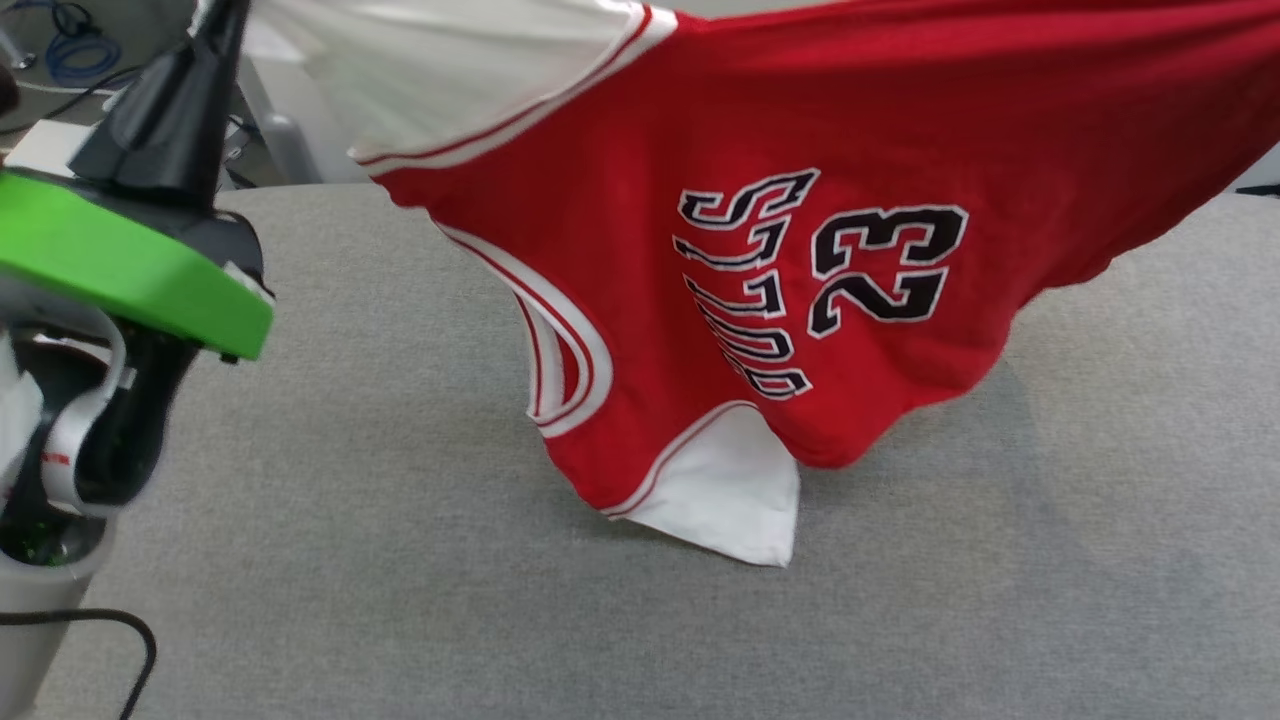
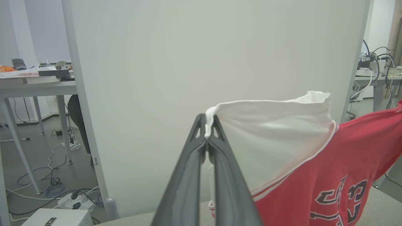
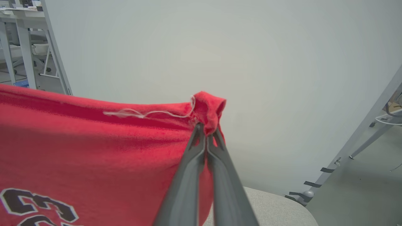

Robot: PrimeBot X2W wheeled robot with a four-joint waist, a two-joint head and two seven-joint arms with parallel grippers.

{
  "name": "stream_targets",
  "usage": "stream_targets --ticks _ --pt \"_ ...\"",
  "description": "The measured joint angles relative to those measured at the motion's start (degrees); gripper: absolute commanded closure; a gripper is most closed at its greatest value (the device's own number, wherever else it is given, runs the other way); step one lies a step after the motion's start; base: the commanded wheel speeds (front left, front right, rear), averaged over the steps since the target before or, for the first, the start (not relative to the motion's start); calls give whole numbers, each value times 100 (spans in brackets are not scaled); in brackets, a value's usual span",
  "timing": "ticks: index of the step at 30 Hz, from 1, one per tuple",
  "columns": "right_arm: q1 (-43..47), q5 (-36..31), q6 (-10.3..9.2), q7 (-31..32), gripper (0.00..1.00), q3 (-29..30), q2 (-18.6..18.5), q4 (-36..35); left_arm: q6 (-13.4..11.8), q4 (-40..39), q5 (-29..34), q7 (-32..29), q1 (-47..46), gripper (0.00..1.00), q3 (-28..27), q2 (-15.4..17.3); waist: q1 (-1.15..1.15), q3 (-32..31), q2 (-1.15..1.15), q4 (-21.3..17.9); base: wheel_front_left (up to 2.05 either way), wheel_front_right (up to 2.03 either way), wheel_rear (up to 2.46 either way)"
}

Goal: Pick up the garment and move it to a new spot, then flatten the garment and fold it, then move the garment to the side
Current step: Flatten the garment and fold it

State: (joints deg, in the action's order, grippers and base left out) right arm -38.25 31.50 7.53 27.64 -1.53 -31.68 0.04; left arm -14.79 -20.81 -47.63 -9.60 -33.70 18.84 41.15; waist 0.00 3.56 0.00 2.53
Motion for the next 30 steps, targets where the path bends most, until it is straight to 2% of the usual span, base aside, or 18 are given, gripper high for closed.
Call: stream_targets --ticks 6,14,23,30 --pt "-93 -111 0 -118 100 112 94 -270 33 210 296 57 -750 100 -91 54 0 -43 0 -243 0 0 0" --pt "-306 -169 1 -91 100 267 219 -600 349 559 600 -10 -1811 100 -46 216 0 321 0 -338 0 0 0" --pt "-1101 -378 2 -49 100 442 353 -577 966 1169 757 -321 -3014 100 51 558 0 1067 0 -375 0 0 0" --pt "-2362 -829 4 -344 100 323 281 158 1633 2081 1198 -506 -4506 100 376 591 1 1839 0 -377 0 0 0"
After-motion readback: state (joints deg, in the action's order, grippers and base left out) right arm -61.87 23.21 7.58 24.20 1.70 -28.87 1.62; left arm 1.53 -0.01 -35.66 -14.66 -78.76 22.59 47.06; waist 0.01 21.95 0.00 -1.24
